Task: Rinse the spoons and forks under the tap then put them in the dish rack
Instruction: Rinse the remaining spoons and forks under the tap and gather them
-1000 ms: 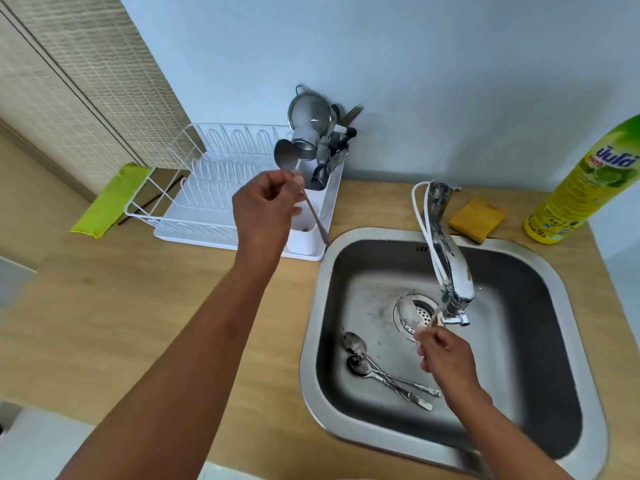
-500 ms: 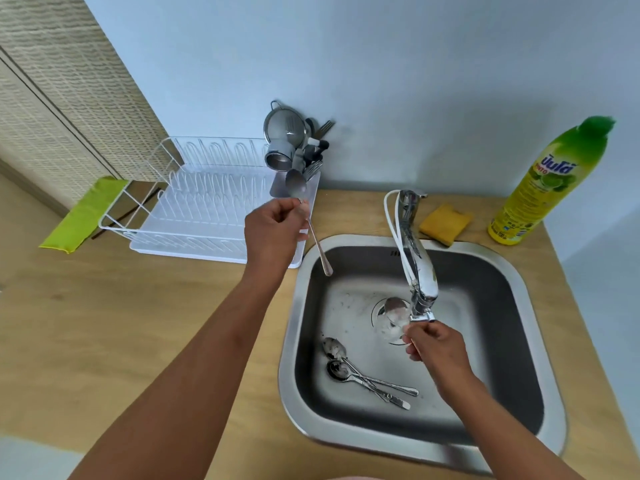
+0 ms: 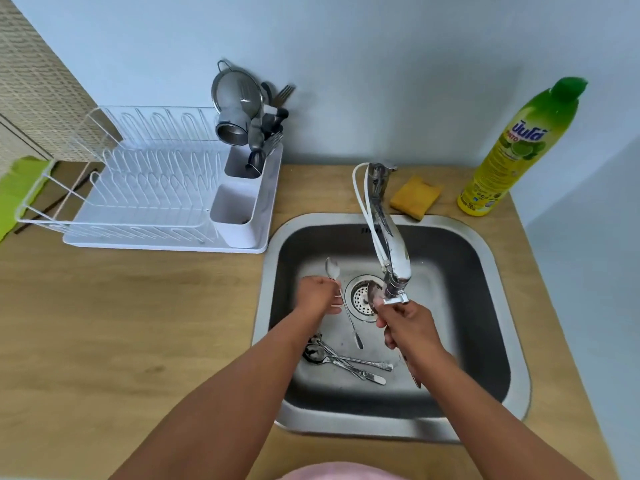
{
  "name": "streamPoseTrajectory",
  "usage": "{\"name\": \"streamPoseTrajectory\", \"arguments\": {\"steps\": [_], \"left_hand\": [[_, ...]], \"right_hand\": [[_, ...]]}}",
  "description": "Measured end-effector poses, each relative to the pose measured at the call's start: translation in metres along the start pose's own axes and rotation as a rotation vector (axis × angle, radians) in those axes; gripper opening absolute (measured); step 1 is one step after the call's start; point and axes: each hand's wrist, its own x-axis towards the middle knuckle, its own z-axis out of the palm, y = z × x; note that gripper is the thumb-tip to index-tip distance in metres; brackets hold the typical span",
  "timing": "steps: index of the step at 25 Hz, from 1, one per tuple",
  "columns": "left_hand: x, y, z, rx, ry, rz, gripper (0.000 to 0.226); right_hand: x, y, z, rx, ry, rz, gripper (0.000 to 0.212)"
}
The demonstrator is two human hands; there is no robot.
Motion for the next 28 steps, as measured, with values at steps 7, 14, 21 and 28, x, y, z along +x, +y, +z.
{"name": "streamPoseTrajectory", "arguments": {"steps": [7, 14, 21, 28], "left_hand": [[-0.017, -0.041, 0.049, -0.088, -0.293, -0.315, 0.008], [-0.03, -0.05, 0.136, 0.074, -0.424, -0.33, 0.018], [-0.023, -0.047, 0.114, 0.035, -0.489, -0.348, 0.017], [-0.044, -0.036, 0.031, -0.342, -0.476, -0.123, 0.039]], "right_hand": [[-0.002, -0.016, -0.008, 0.046, 0.012, 0.032, 0.013], [-0.007, -0.005, -0.05, 0.074, 0.272, 0.041, 0.012], [0.001, 0.005, -0.064, 0.103, 0.36, 0.079, 0.016], [0.002, 0.011, 0.007, 0.061, 0.117, 0.117, 0.016]]}}
